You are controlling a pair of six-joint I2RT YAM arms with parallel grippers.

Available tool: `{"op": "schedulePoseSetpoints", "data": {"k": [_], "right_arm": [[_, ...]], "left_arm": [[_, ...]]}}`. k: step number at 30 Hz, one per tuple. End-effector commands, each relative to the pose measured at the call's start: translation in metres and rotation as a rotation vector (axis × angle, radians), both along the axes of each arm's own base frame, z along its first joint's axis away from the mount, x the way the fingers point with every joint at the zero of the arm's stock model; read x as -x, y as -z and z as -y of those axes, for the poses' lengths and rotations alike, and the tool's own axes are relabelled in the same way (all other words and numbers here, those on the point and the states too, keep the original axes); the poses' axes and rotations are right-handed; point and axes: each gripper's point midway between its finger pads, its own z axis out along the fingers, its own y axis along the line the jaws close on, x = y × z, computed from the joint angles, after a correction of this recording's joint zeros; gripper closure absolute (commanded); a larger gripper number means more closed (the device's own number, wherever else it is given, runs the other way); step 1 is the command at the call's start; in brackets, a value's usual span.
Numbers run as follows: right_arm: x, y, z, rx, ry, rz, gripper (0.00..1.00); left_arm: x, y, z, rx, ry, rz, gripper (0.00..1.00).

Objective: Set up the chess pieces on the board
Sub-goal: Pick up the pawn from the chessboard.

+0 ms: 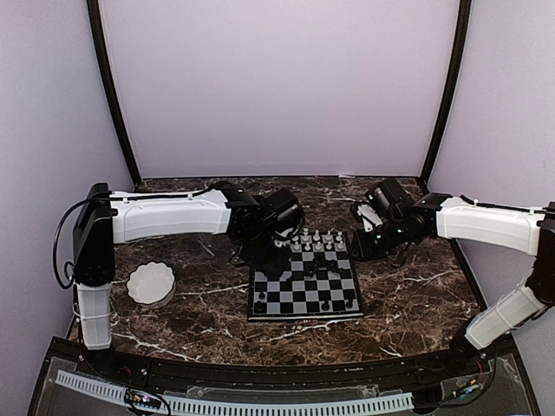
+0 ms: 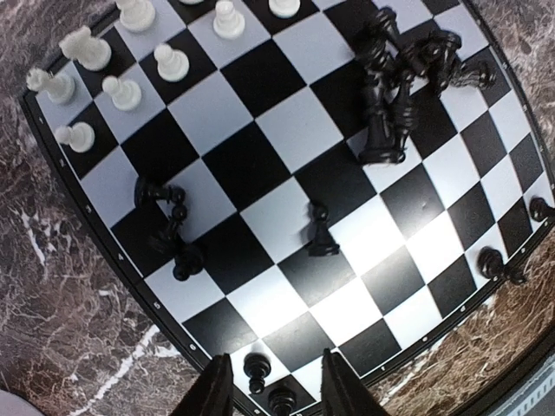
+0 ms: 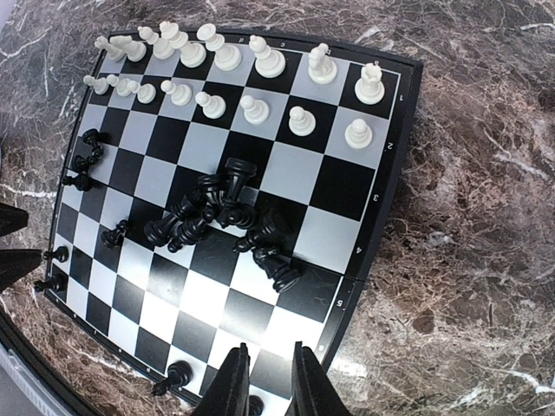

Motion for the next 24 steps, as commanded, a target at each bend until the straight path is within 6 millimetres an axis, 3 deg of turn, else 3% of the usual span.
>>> {"op": "schedulePoseSetpoints", "data": {"k": [1,8,14,24], "right_arm": [[-0.005,-0.013,-0.005,-0.008,-0.015,0.039,0.81],[-0.005,-0.012,-0.004,-0.003,-0.013,0.040,0.81],[-0.004,-0.013,-0.002,-0.002,-0.006,0.046,0.81],[-0.003,-0.013,0.002,-0.004,0.010,0.051,0.81]], "left_arm": [[-0.020,-0.028,-0.010,0.019,-0.062,0.051,0.62],[-0.043,-0.028,-0.012,0.071,-0.156,0.023,0.61],[-0.039,0.004,-0.009,0.027,-0.174,-0.081,0.67],[-0.038,0.018,-0.012,0.010,-0.190,-0.102,0.73]]}}
